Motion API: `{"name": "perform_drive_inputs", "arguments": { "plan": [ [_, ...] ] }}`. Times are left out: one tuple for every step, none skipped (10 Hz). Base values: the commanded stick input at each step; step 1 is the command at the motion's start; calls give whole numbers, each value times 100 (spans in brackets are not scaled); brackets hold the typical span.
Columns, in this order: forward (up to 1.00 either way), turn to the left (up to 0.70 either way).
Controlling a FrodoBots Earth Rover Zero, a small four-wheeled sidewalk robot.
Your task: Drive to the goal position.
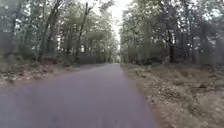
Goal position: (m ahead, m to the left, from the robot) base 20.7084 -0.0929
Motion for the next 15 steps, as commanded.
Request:
{"name": "perform_drive_inputs", "arguments": {
  "plan": [
    [70,0],
    [70,0],
    [70,0],
    [70,0],
    [70,0],
    [70,0],
    [70,0],
    [70,0],
    [70,0],
    [70,0],
    [70,0],
    [70,0],
    [70,0],
    [70,0],
    [70,0]
  ]
}}
